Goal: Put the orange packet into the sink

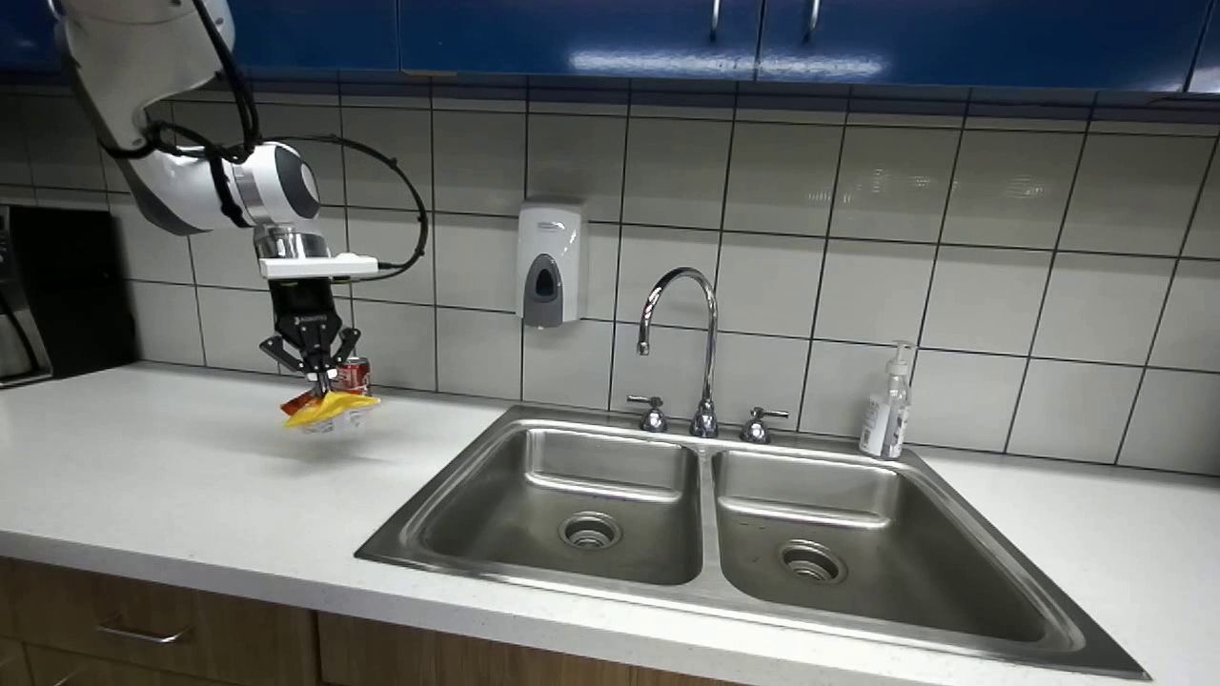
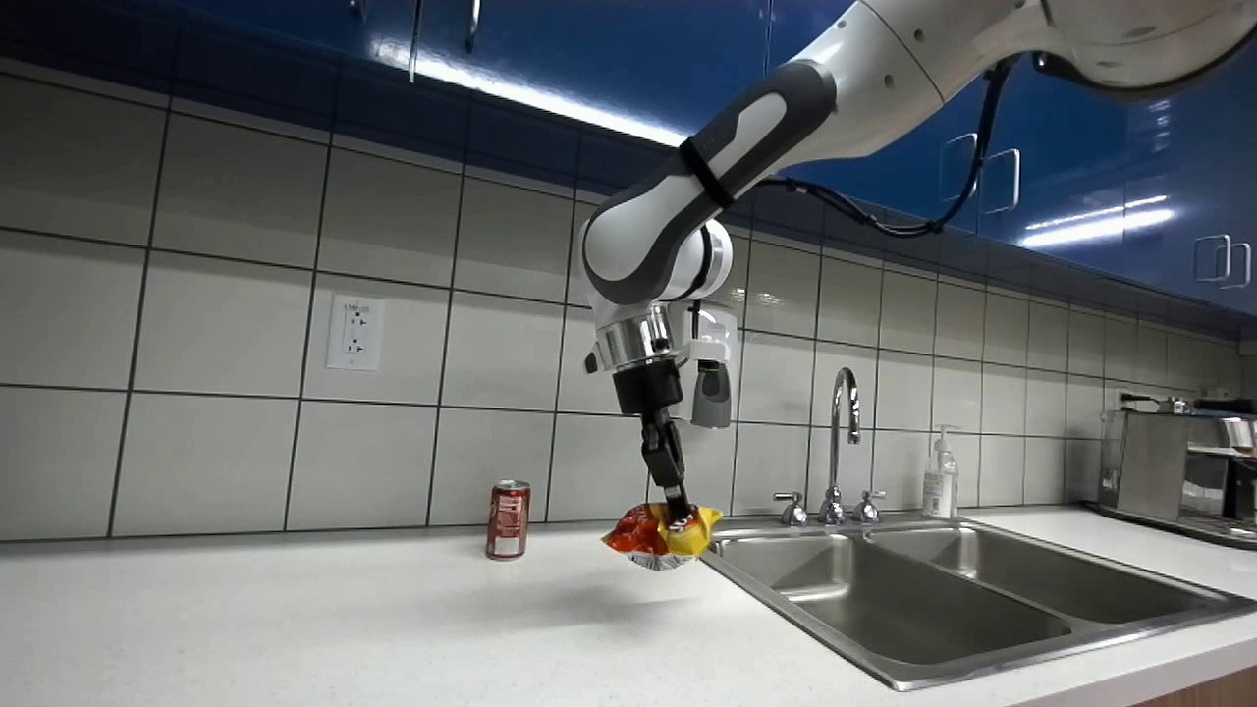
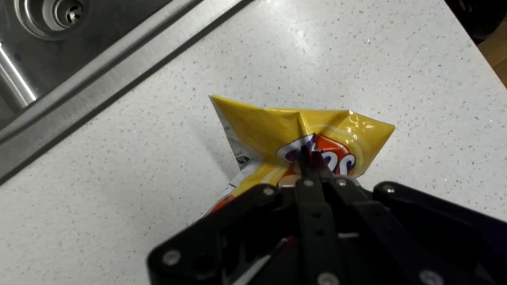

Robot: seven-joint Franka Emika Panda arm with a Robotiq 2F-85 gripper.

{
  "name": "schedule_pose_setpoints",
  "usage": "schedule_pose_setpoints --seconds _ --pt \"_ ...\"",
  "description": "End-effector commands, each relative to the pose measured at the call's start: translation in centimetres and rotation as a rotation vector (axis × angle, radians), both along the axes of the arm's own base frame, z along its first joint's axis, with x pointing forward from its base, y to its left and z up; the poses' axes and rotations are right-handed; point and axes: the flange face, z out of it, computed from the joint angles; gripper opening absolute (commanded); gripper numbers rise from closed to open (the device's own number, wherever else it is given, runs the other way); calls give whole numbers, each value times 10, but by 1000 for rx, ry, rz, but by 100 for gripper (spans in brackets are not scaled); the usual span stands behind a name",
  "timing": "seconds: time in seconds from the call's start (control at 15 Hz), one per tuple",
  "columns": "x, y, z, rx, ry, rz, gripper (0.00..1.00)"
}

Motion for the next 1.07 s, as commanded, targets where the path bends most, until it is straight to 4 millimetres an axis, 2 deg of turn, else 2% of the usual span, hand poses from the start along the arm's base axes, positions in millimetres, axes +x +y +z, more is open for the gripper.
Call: schedule_pose_setpoints --seconds 0.0,0.13,0.4,1.0 --pt "-31 -19 17 -7 -33 -44 0" --pt "-40 -33 21 -9 -41 -56 0" --pt "-56 -81 24 -3 -64 -84 0" --pt "-89 -222 8 58 -118 -115 0"
